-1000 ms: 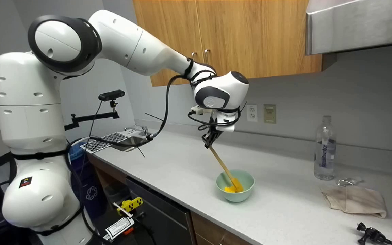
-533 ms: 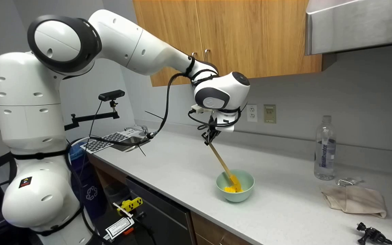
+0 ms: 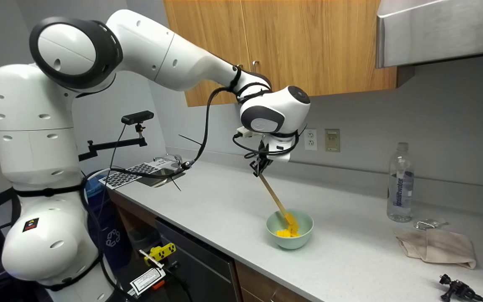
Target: Use the ladle to stir in the bow
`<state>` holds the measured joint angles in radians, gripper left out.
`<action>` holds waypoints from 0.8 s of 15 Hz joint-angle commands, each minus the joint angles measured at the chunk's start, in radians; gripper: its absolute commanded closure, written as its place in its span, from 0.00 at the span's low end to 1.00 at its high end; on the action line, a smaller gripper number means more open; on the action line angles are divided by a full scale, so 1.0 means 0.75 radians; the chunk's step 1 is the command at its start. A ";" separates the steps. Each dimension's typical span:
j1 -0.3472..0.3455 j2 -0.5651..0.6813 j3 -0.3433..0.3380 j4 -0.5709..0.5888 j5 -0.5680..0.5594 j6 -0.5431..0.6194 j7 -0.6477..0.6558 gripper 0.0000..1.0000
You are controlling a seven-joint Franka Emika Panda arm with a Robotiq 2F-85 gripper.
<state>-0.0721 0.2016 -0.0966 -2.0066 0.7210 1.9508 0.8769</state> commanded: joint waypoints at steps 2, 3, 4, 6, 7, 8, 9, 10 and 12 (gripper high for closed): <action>0.013 -0.053 -0.013 -0.003 -0.130 0.041 0.082 0.96; 0.014 -0.059 -0.012 -0.003 -0.161 0.047 0.104 0.96; 0.018 -0.065 -0.010 -0.008 -0.199 0.062 0.131 0.96; 0.024 -0.075 -0.004 -0.017 -0.264 0.091 0.174 0.96; 0.022 -0.074 0.001 -0.016 -0.272 0.082 0.179 0.96; 0.022 -0.073 0.005 -0.017 -0.280 0.080 0.184 0.96; 0.020 -0.069 0.010 -0.017 -0.275 0.071 0.180 0.96; 0.017 -0.068 0.014 -0.019 -0.261 0.064 0.171 0.96; 0.010 -0.063 0.021 -0.025 -0.226 0.050 0.144 0.96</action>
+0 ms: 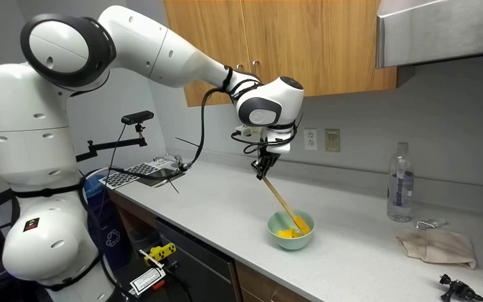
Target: Use the ladle to stir in the bow
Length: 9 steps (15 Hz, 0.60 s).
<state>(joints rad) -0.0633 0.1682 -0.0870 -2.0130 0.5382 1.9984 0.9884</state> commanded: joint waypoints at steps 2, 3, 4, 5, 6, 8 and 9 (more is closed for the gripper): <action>-0.010 -0.012 0.013 -0.019 0.072 -0.033 -0.036 0.96; -0.013 -0.010 0.014 -0.021 0.102 -0.043 -0.047 0.96; -0.016 -0.007 0.015 -0.020 0.136 -0.058 -0.062 0.96; -0.018 -0.005 0.014 -0.018 0.168 -0.072 -0.074 0.96; -0.019 -0.004 0.014 -0.016 0.203 -0.087 -0.089 0.96; -0.018 -0.005 0.013 -0.014 0.257 -0.110 -0.116 0.96; -0.019 -0.003 0.012 -0.011 0.287 -0.128 -0.130 0.96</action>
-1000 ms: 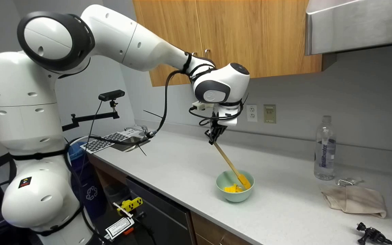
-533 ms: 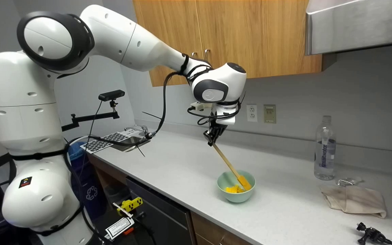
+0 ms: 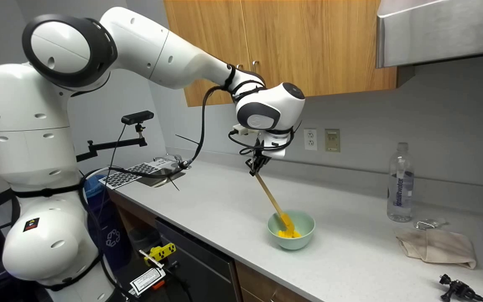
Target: Use the ladle to stir in the bow
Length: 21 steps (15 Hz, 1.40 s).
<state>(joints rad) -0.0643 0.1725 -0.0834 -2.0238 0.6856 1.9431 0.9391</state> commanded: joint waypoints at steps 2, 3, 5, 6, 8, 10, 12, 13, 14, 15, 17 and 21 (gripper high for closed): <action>-0.017 -0.010 0.004 0.004 0.131 -0.078 -0.082 0.96; -0.017 -0.010 0.003 0.004 0.145 -0.084 -0.090 0.96; -0.011 -0.012 0.000 0.001 0.143 -0.081 -0.085 0.96; -0.004 -0.013 -0.002 0.000 0.115 -0.066 -0.067 0.96; 0.010 -0.023 -0.004 -0.005 0.058 -0.030 -0.023 0.96; 0.020 -0.036 -0.005 -0.009 -0.007 0.001 0.014 0.96; 0.031 -0.052 -0.005 -0.018 -0.093 0.058 0.062 0.96; 0.036 -0.059 -0.004 -0.022 -0.132 0.087 0.087 0.96; 0.037 -0.063 -0.001 -0.023 -0.163 0.103 0.106 0.96; 0.039 -0.067 0.002 -0.025 -0.189 0.120 0.124 0.96; 0.043 -0.071 0.006 -0.025 -0.229 0.137 0.159 0.96; 0.029 -0.066 0.013 -0.016 -0.189 0.098 0.136 0.96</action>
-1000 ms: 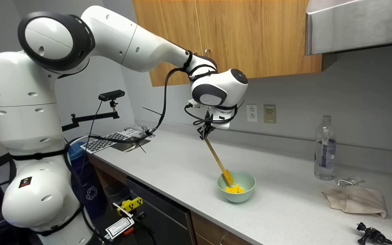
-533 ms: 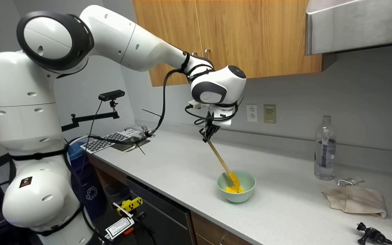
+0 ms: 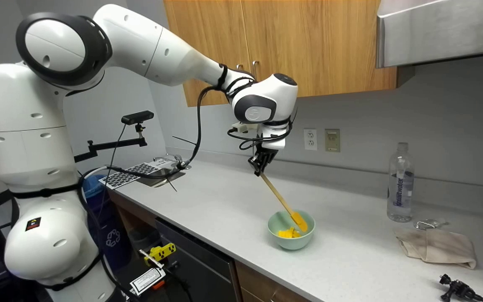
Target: Use the ladle to stir in the bow
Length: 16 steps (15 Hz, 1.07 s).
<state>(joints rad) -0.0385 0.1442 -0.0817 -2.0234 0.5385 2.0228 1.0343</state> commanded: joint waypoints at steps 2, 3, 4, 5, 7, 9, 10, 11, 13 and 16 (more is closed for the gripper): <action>-0.013 -0.021 0.014 -0.011 0.049 -0.035 -0.021 0.96; -0.019 -0.019 0.016 -0.009 0.086 -0.052 -0.046 0.96; -0.021 -0.017 0.015 -0.007 0.117 -0.066 -0.054 0.96; -0.025 -0.016 0.015 -0.008 0.165 -0.080 -0.073 0.96; -0.027 -0.010 0.011 -0.005 0.225 -0.115 -0.089 0.96; -0.024 -0.009 0.008 -0.009 0.248 -0.120 -0.095 0.96; -0.022 -0.009 0.006 -0.010 0.245 -0.115 -0.094 0.96; -0.022 -0.008 0.006 -0.010 0.247 -0.115 -0.093 0.96; -0.015 -0.005 0.008 -0.014 0.227 -0.101 -0.083 0.96; -0.008 -0.005 0.013 -0.037 0.233 -0.063 -0.109 0.96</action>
<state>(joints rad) -0.0435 0.1481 -0.0800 -2.0298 0.6948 1.9531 0.9889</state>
